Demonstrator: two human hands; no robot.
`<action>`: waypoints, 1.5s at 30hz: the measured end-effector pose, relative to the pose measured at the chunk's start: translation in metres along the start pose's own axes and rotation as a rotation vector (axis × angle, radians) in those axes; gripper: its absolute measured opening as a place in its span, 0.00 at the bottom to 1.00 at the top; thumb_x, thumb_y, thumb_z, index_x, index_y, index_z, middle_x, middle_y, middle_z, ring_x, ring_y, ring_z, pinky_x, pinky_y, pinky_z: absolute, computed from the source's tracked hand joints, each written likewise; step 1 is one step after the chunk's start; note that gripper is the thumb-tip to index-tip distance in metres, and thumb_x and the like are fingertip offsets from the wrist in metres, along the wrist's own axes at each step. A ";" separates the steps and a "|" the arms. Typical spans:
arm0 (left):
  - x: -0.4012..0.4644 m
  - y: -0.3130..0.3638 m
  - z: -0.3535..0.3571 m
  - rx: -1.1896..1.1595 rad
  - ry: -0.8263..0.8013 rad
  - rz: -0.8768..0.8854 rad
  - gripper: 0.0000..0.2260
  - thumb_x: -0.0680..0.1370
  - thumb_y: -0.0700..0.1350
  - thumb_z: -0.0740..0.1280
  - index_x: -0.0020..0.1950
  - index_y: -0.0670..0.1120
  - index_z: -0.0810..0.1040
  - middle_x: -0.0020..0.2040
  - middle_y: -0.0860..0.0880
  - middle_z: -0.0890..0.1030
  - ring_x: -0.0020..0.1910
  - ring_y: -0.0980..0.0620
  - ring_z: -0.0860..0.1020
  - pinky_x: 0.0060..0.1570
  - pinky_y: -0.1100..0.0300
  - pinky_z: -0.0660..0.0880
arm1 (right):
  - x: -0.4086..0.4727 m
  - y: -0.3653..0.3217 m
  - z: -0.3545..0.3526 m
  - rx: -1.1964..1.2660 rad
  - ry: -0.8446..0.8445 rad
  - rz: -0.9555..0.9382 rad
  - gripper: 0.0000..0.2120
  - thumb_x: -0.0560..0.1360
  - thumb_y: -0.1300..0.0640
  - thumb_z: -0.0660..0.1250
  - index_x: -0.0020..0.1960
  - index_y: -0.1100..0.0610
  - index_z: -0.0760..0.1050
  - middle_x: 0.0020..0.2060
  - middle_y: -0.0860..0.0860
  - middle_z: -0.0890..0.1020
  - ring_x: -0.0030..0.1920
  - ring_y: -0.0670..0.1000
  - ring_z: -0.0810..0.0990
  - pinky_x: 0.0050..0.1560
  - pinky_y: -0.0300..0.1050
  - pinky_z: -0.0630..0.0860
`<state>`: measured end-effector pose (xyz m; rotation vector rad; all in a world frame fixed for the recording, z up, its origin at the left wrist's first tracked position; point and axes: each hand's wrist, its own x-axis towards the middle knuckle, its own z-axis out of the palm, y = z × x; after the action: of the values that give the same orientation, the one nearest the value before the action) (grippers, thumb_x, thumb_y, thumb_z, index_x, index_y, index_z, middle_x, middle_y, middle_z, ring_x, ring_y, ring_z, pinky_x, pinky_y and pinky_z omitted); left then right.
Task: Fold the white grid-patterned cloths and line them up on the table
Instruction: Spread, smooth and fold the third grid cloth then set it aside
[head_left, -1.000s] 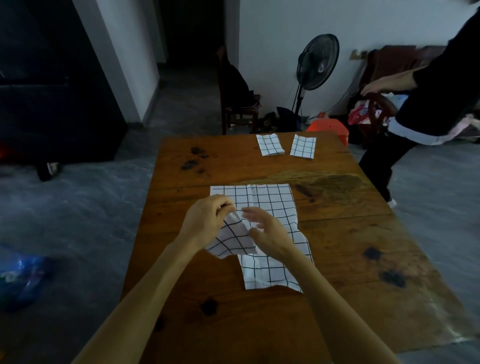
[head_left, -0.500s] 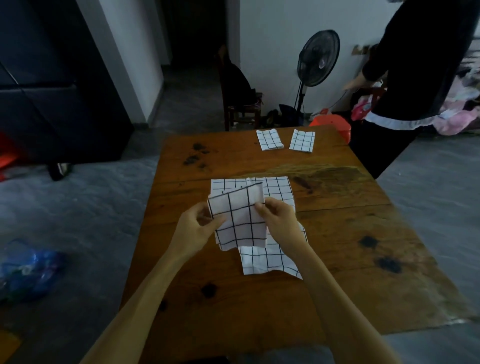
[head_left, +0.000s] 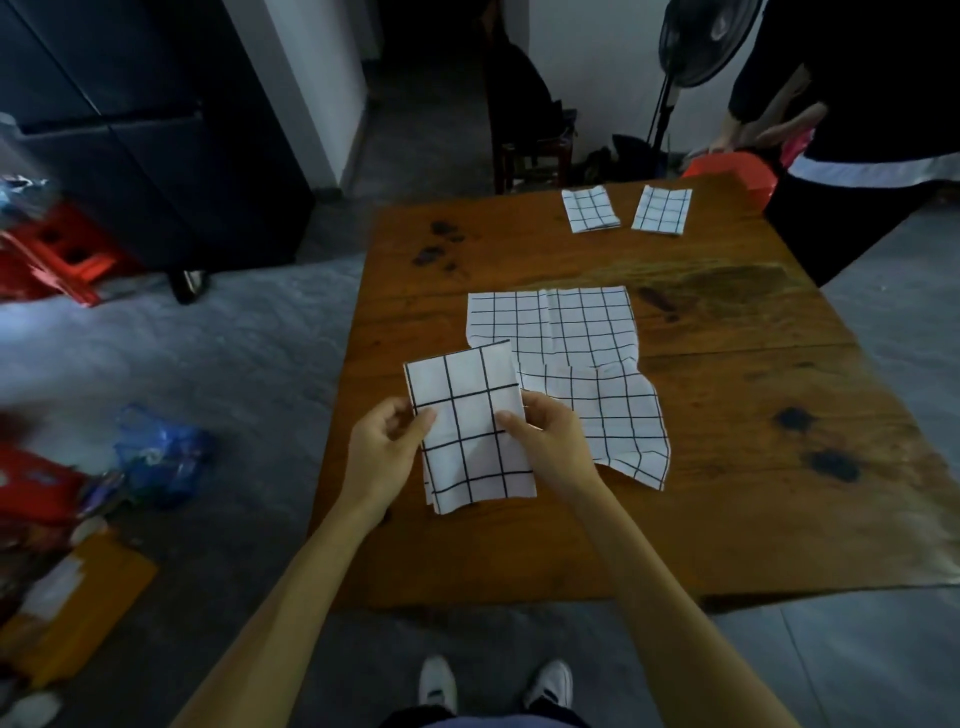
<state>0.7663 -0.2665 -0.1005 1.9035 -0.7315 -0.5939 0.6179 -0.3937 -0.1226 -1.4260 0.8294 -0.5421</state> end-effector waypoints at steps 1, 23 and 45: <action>-0.001 -0.006 -0.006 0.012 -0.008 -0.023 0.25 0.71 0.63 0.69 0.61 0.49 0.76 0.57 0.51 0.80 0.56 0.54 0.78 0.56 0.48 0.78 | -0.002 -0.001 0.007 0.005 0.011 0.004 0.11 0.77 0.56 0.68 0.59 0.56 0.79 0.49 0.49 0.85 0.50 0.48 0.84 0.51 0.54 0.82; -0.072 -0.172 -0.338 -0.143 0.423 0.019 0.08 0.76 0.40 0.70 0.54 0.45 0.79 0.44 0.57 0.80 0.44 0.66 0.79 0.42 0.73 0.74 | -0.063 -0.027 0.388 -0.158 -0.274 0.016 0.09 0.76 0.59 0.69 0.56 0.56 0.77 0.48 0.50 0.85 0.47 0.46 0.84 0.44 0.41 0.82; 0.187 -0.167 -0.405 -0.004 0.246 0.084 0.07 0.76 0.42 0.68 0.54 0.47 0.79 0.45 0.56 0.81 0.44 0.65 0.79 0.42 0.72 0.75 | 0.164 -0.038 0.477 0.074 0.000 -0.013 0.11 0.76 0.56 0.70 0.57 0.54 0.78 0.48 0.47 0.85 0.48 0.43 0.84 0.46 0.39 0.81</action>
<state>1.2095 -0.0927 -0.1046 1.8903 -0.6459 -0.3014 1.0923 -0.2193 -0.1375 -1.3643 0.7925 -0.5775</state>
